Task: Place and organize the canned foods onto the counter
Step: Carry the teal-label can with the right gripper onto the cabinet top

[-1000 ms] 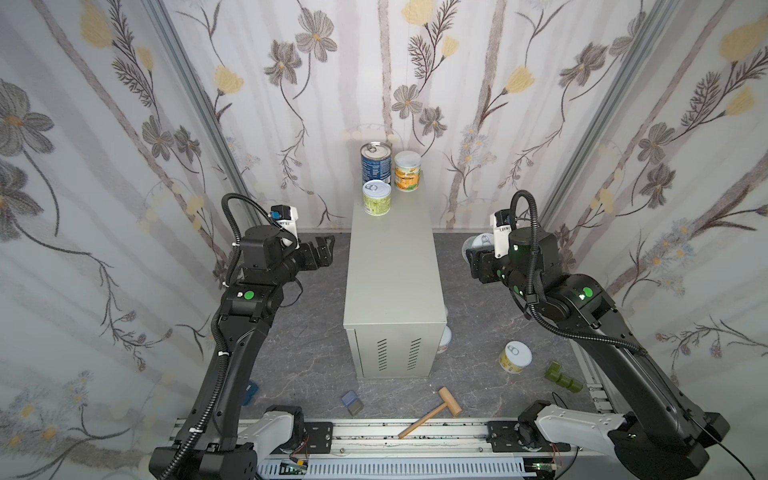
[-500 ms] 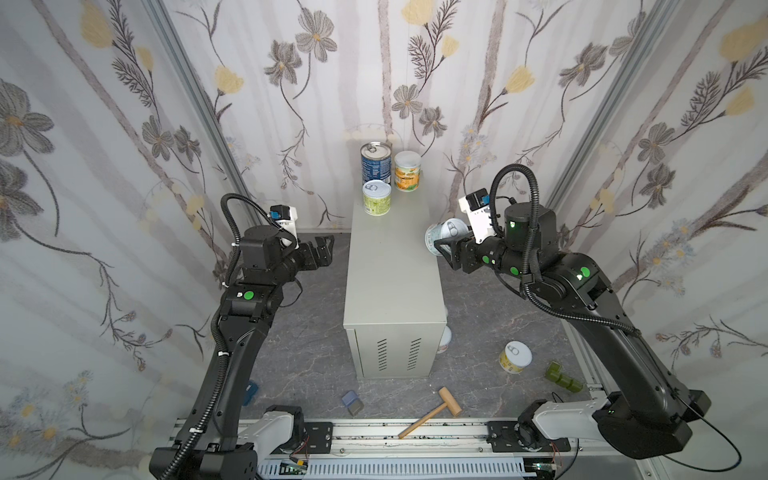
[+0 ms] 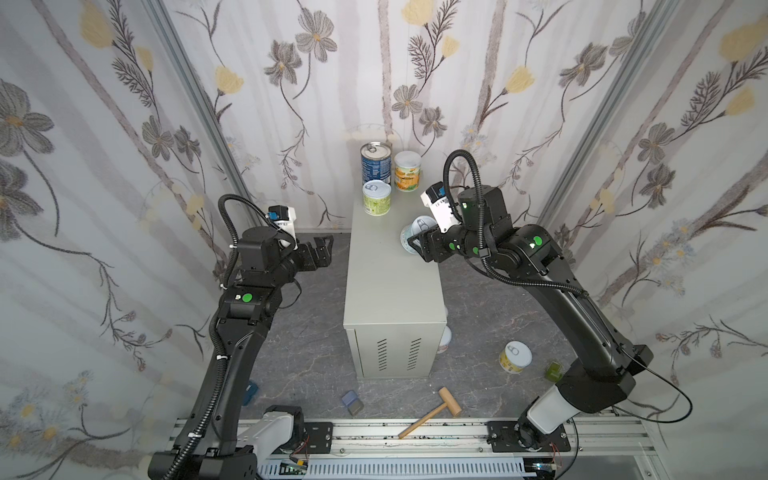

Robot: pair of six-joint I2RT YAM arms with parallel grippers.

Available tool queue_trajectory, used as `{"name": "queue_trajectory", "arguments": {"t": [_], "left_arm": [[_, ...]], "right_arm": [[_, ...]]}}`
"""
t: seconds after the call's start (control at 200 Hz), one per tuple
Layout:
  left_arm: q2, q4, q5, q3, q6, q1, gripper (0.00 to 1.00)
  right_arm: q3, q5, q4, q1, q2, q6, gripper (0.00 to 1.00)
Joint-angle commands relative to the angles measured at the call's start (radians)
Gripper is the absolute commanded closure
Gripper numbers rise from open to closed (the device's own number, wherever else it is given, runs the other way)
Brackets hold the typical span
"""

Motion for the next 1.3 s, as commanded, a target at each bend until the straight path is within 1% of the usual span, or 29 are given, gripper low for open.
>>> {"name": "queue_trajectory", "arguments": {"t": [0.0, 0.035, 0.105, 0.145, 0.185, 0.285, 0.47, 0.59, 0.814, 0.964, 1.014, 1.069, 1.219, 1.294], "left_arm": [[-0.004, 0.030, 0.000, -0.003, 0.003, 0.002, 0.00], [-0.004, 0.030, 0.001, -0.003, 0.003, 0.002, 0.00], [-0.004, 0.032, 0.002, -0.003, 0.003, 0.002, 0.00], [-0.004, 0.031, 0.001, -0.002, 0.003, 0.002, 0.00], [-0.005, 0.031, 0.003, -0.003, 0.002, 0.002, 0.00], [-0.007, 0.030, 0.003, -0.003, 0.004, 0.002, 0.00], [-0.007, 0.028, 0.001, -0.003, 0.006, 0.002, 0.00], [-0.006, 0.030, 0.007, -0.003, 0.003, 0.002, 0.00], [-0.005, 0.032, 0.015, -0.005, 0.002, 0.002, 0.00], [-0.010, 0.032, 0.041, -0.003, 0.014, 0.002, 0.00], [-0.013, 0.026, 0.067, 0.005, 0.031, 0.003, 0.00], [-0.020, 0.015, 0.124, 0.016, 0.054, 0.002, 0.00], [-0.027, -0.052, 0.386, 0.059, 0.136, 0.000, 0.00], [-0.029, -0.094, 0.480, 0.076, 0.173, -0.003, 0.00]], "right_arm": [[0.020, 0.035, 0.010, 0.006, 0.019, -0.021, 0.32], [0.023, 0.039, 0.012, 0.008, 0.020, -0.019, 0.28], [0.026, 0.048, 0.019, 0.008, 0.022, -0.016, 0.17], [0.027, 0.049, 0.023, 0.008, 0.024, -0.016, 0.13], [0.028, 0.047, 0.031, 0.008, 0.027, -0.016, 0.09], [0.032, 0.049, 0.038, 0.008, 0.036, -0.017, 0.04], [0.030, 0.056, 0.043, 0.010, 0.032, -0.002, 0.04], [-0.009, 0.063, 0.051, 0.009, 0.007, 0.001, 0.04], [-0.219, 0.091, 0.191, 0.014, -0.092, 0.031, 0.07], [-0.296, 0.108, 0.266, 0.014, -0.126, 0.044, 0.12], [-0.311, 0.109, 0.288, 0.014, -0.129, 0.043, 0.13], [-0.322, 0.110, 0.310, 0.014, -0.130, 0.044, 0.14], [-0.325, 0.116, 0.361, 0.013, -0.110, 0.047, 0.17], [-0.310, 0.116, 0.380, 0.007, -0.089, 0.046, 0.19]]}}
